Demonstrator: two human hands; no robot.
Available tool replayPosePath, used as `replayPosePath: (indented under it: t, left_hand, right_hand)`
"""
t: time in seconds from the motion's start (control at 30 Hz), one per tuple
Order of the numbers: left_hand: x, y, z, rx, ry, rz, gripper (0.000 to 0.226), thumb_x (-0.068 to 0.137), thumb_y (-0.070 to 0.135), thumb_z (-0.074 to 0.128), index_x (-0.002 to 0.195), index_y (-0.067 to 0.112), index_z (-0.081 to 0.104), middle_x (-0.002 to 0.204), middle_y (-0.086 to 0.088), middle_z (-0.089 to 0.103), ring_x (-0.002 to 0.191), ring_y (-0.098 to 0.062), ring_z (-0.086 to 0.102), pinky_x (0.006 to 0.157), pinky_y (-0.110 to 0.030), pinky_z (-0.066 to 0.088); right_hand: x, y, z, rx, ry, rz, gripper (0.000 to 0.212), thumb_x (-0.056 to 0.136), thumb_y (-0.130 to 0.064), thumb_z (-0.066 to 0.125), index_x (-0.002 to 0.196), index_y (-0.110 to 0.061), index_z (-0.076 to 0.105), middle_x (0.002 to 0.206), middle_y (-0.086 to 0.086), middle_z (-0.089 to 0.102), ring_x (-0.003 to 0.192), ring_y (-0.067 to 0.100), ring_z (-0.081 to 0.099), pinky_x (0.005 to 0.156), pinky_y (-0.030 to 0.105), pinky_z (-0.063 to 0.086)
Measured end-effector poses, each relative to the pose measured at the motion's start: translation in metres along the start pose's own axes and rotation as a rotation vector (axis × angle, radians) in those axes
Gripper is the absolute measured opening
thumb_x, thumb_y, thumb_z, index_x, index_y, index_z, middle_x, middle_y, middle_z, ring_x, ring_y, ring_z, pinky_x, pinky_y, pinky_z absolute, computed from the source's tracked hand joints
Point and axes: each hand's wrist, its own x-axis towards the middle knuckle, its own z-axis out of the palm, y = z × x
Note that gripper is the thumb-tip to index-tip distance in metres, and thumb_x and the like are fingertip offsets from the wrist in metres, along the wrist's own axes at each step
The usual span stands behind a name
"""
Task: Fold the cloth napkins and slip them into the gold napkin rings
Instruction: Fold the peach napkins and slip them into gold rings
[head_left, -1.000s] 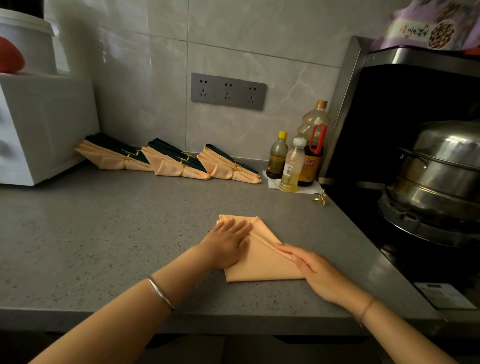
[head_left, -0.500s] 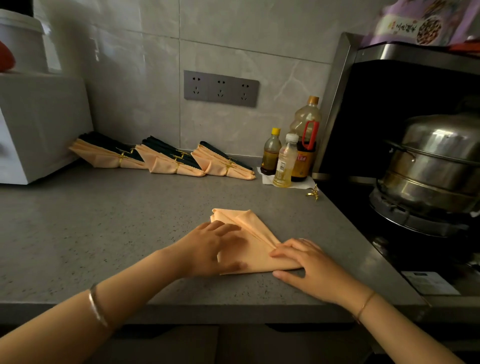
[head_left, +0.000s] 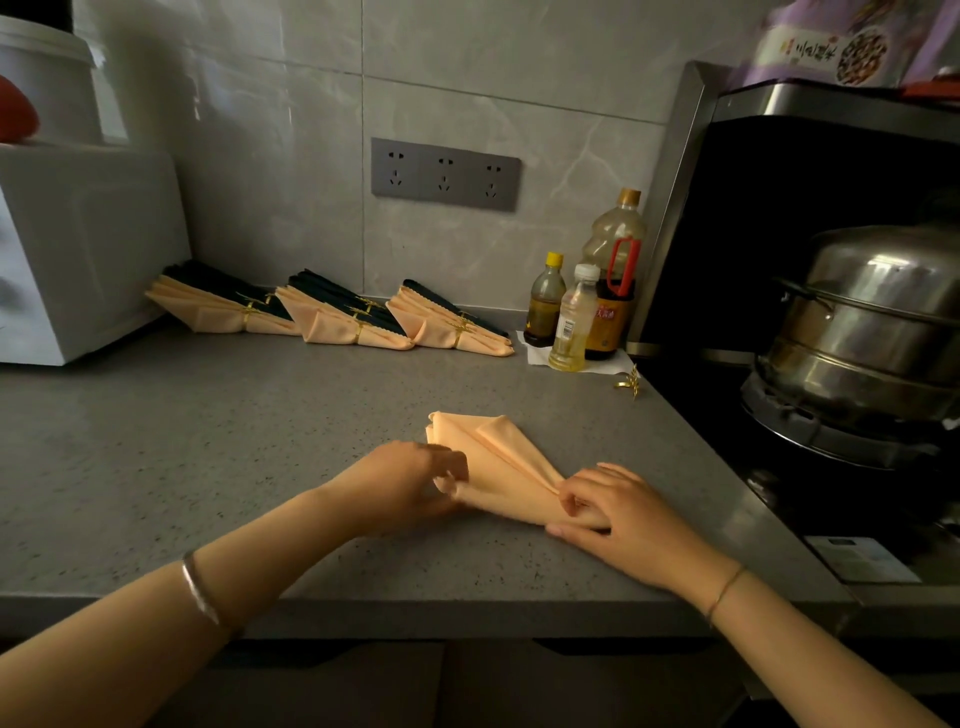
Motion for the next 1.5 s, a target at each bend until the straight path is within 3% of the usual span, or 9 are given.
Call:
replayPosePath:
  t: [0.1, 0.23, 0.33, 0.43, 0.53, 0.87, 1.03, 1.33, 1.5]
  left_hand:
    - [0.013, -0.004, 0.003, -0.220, 0.156, -0.084, 0.026, 0.092, 0.044, 0.051, 0.103, 0.024, 0.063, 0.108, 0.005, 0.064, 0.091, -0.006, 0.059, 0.083, -0.021, 0.049]
    - [0.031, -0.005, 0.012, -0.342, 0.229, -0.211, 0.021, 0.091, 0.044, 0.056, 0.100, 0.025, 0.056, 0.103, 0.006, 0.057, 0.081, -0.005, 0.054, 0.071, -0.020, 0.045]
    - [0.035, -0.003, 0.016, -0.293, 0.232, -0.174, 0.039, 0.093, 0.034, 0.057, 0.129, 0.026, 0.043, 0.133, 0.003, 0.047, 0.109, -0.013, 0.051, 0.094, -0.030, 0.045]
    - [0.038, 0.000, 0.018, -0.103, 0.174, -0.006, 0.061, 0.099, 0.023, 0.044, 0.151, 0.033, 0.014, 0.158, 0.007, 0.015, 0.144, -0.016, 0.015, 0.118, -0.037, 0.008]
    - [0.043, -0.005, 0.025, 0.012, 0.079, 0.081, 0.050, 0.104, 0.033, 0.025, 0.150, 0.038, 0.008, 0.159, 0.016, 0.002, 0.146, -0.009, -0.007, 0.112, -0.029, -0.016]
    - [0.040, -0.013, 0.034, -0.081, -0.046, 0.027, 0.050, 0.102, 0.044, 0.019, 0.151, 0.033, 0.013, 0.158, 0.015, 0.007, 0.146, -0.010, 0.001, 0.112, -0.024, -0.005]
    - [0.038, -0.012, 0.030, -0.137, -0.073, -0.009, 0.047, 0.104, 0.038, 0.019, 0.151, 0.034, 0.012, 0.158, 0.015, 0.009, 0.147, -0.010, 0.001, 0.113, -0.024, -0.004]
    - [0.036, -0.005, 0.023, -0.322, -0.105, -0.152, 0.045, 0.103, 0.041, 0.023, 0.148, 0.040, 0.023, 0.160, 0.002, 0.011, 0.147, -0.019, 0.005, 0.117, -0.036, 0.004]
    - [0.026, 0.001, 0.016, -0.281, -0.058, -0.160, 0.056, 0.098, 0.054, 0.019, 0.150, 0.038, 0.005, 0.160, 0.006, -0.002, 0.146, -0.016, -0.012, 0.117, -0.037, -0.008]
  right_hand:
    - [0.006, 0.001, 0.002, 0.116, 0.053, 0.066, 0.034, 0.084, -0.057, 0.047, 0.082, -0.025, 0.058, 0.089, -0.015, 0.056, 0.082, -0.003, 0.050, 0.072, 0.011, 0.037]
    - [0.016, 0.000, 0.005, 0.213, 0.092, 0.164, 0.026, 0.087, -0.043, 0.059, 0.081, -0.018, 0.062, 0.084, -0.009, 0.057, 0.079, 0.004, 0.055, 0.072, 0.023, 0.047]
    - [0.021, -0.002, 0.006, 0.245, 0.088, 0.184, 0.020, 0.087, -0.040, 0.062, 0.102, -0.027, 0.059, 0.093, -0.014, 0.054, 0.087, 0.001, 0.054, 0.075, 0.015, 0.044]
    - [0.024, 0.000, 0.006, 0.233, 0.028, 0.184, 0.043, 0.091, -0.038, 0.057, 0.132, -0.029, 0.050, 0.094, -0.011, 0.047, 0.087, 0.002, 0.050, 0.070, 0.013, 0.038]
    - [0.027, 0.001, 0.004, 0.209, -0.015, 0.163, 0.041, 0.094, -0.038, 0.053, 0.133, -0.026, 0.052, 0.090, -0.010, 0.040, 0.082, 0.003, 0.045, 0.067, 0.015, 0.036]
    - [0.030, 0.001, 0.002, 0.139, -0.067, 0.110, 0.037, 0.097, -0.036, 0.047, 0.132, -0.026, 0.053, 0.120, -0.015, 0.043, 0.106, -0.007, 0.041, 0.087, 0.008, 0.032]
    - [0.027, -0.020, -0.001, -0.005, -0.190, 0.034, 0.049, 0.103, -0.033, 0.030, 0.150, -0.025, 0.018, 0.156, -0.011, 0.019, 0.142, 0.004, 0.015, 0.109, 0.016, 0.009]
    - [0.050, -0.038, 0.010, -0.336, -0.134, 0.043, 0.048, 0.100, -0.011, 0.032, 0.146, -0.021, 0.026, 0.147, 0.003, 0.039, 0.124, 0.024, 0.048, 0.098, 0.035, 0.042]
    - [0.059, -0.030, 0.014, -0.319, -0.026, 0.060, 0.042, 0.099, -0.014, 0.039, 0.138, -0.028, 0.044, 0.120, 0.003, 0.062, 0.103, 0.024, 0.060, 0.086, 0.036, 0.048]
